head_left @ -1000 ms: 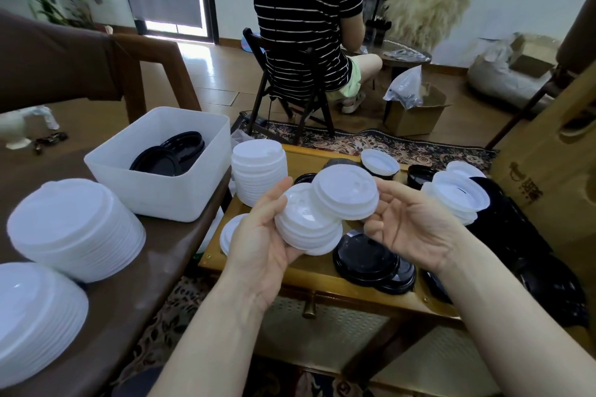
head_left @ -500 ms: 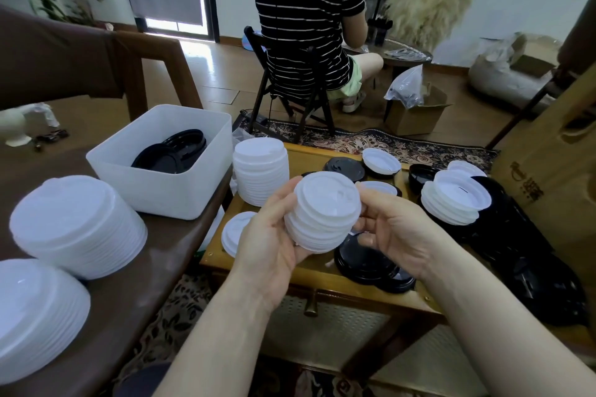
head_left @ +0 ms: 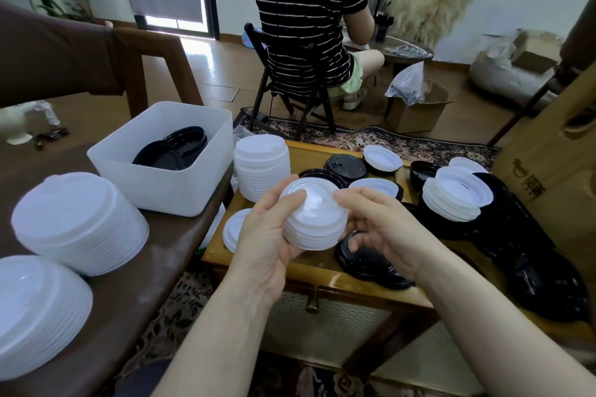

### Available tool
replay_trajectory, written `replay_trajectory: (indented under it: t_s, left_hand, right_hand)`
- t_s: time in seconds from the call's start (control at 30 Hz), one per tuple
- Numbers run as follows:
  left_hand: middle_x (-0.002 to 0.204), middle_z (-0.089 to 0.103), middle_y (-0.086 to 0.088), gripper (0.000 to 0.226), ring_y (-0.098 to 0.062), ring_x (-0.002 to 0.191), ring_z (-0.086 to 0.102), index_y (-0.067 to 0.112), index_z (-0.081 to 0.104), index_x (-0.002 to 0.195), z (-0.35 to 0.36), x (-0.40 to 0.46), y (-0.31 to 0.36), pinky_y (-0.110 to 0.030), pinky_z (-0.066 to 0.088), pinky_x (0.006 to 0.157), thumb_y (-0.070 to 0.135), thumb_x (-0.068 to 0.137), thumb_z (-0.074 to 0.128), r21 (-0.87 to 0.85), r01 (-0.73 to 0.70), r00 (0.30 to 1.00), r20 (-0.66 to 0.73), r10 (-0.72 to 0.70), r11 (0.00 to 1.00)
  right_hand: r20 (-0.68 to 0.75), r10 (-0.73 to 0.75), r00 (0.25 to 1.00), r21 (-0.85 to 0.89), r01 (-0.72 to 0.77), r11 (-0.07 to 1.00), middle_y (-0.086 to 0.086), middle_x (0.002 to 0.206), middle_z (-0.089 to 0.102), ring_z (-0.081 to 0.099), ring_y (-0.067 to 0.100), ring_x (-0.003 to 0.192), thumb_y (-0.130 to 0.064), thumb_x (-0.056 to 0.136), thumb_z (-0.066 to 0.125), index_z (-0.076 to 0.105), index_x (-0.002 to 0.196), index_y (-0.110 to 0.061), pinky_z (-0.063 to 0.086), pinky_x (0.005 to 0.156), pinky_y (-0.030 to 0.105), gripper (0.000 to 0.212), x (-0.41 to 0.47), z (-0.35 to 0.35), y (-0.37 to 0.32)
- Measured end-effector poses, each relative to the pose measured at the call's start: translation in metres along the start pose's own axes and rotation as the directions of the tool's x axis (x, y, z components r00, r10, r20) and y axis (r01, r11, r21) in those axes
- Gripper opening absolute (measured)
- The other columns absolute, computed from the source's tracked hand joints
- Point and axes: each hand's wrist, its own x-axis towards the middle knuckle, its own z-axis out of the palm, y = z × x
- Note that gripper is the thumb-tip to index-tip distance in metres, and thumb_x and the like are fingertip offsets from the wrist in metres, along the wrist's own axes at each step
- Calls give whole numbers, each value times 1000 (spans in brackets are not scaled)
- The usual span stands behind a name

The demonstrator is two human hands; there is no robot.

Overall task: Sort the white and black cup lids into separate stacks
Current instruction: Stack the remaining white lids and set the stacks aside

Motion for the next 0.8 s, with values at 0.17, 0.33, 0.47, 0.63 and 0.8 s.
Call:
replay_trajectory:
  t_s: [0.17,0.33,0.47,0.63,0.8]
  left_hand:
    - [115,73,-4,31,-27,105,71,28,69,111,0,0,0,-46,59,84,6,91,62,45,-49,997,-53,51,998]
    - [117,72,-7,32,-27,103,71,24,70,116,1,0,1,-46,59,83,5,91,61,47,-42,998,-34,44,998]
    - [122,69,-8,39,-28,105,71,24,63,124,-1,-1,3,-41,63,71,7,89,64,65,-18,1000,9,18,998]
    - [123,68,-6,45,-26,104,70,26,64,125,-4,1,9,-33,59,56,3,86,66,31,-96,989,-111,99,995]
    - [113,68,-1,42,-19,97,68,24,62,126,-27,5,29,-37,59,68,5,90,64,15,-241,911,-342,231,970]
  right_hand:
    - [12,-26,1000,67,25,997,7,72,61,56,14,59,-25,81,69,62,101,-7,42,45,23,28,0,4,1]
    - [22,-32,999,83,30,996,6,71,61,56,13,58,-27,76,70,62,98,-8,41,44,22,31,1,2,1]
    - [19,-27,999,97,25,995,5,69,61,56,12,57,-28,79,68,62,98,-7,40,44,22,28,2,2,3]
    - [-9,-81,997,-4,81,997,4,81,68,59,11,67,-47,78,64,63,104,-8,44,53,23,47,3,3,-1]
    - [-37,-455,890,-679,312,665,-13,101,63,53,4,98,-36,83,73,64,109,-26,41,82,13,29,15,-20,10]
